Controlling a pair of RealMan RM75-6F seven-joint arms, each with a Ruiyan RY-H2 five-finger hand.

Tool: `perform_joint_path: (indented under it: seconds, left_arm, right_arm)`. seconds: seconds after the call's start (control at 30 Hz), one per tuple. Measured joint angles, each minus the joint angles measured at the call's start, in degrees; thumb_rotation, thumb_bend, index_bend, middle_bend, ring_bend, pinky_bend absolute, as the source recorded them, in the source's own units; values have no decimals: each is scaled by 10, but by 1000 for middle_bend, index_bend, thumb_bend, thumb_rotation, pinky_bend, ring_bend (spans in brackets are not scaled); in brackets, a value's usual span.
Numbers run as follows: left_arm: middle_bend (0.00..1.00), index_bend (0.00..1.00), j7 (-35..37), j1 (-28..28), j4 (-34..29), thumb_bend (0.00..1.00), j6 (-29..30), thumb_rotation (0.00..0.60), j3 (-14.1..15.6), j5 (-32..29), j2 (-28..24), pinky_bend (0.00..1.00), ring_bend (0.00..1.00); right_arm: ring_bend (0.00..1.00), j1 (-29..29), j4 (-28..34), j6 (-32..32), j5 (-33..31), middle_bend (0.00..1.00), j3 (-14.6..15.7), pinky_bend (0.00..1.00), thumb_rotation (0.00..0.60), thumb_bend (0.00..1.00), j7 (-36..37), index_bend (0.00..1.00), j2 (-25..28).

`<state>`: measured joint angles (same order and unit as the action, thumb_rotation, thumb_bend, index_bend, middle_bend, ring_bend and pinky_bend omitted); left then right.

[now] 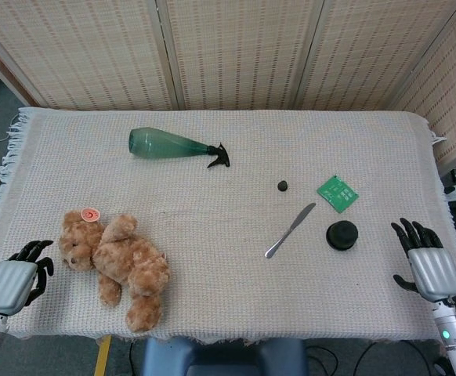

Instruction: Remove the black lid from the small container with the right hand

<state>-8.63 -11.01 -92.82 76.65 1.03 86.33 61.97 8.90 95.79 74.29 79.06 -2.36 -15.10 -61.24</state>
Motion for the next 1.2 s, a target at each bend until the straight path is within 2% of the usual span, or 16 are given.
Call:
perform_joint_path:
  seconds: [0.13, 0.33, 0.53, 0.67, 0.8, 1.2]
  left_arm:
    - [169, 562, 7, 1, 1, 766, 2, 600, -1, 0, -3, 431, 152]
    - [169, 561, 8, 3, 1, 766, 6, 600, -1, 5, -3, 431, 152]
    - [169, 560, 9, 3, 1, 766, 6, 600, -1, 5, -3, 431, 152]
    - [169, 562, 11, 4, 1, 766, 7, 600, -2, 5, -4, 431, 152]
    - [169, 561, 13, 5, 1, 766, 9, 600, -2, 6, -5, 431, 152]
    - [169, 563, 17, 7, 1, 766, 12, 600, -4, 6, -7, 431, 152]
  right_arm:
    - [0, 18, -4, -24, -26, 0, -13, 65, 600, 81, -8, 0, -6]
    - [0, 66, -21, -94, -79, 0, -42, 64, 600, 81, -16, 0, -25]
    - [0, 116, -59, -183, -93, 0, -57, 64, 600, 81, 40, 0, -44]
    - [0, 146, -81, -249, -104, 0, -59, 64, 600, 81, 85, 0, -53]
    - [0, 179, -112, -297, -129, 0, -59, 64, 600, 81, 90, 0, -72]
    - [1, 229, -162, -357, -206, 0, -52, 70, 600, 81, 73, 0, -121]
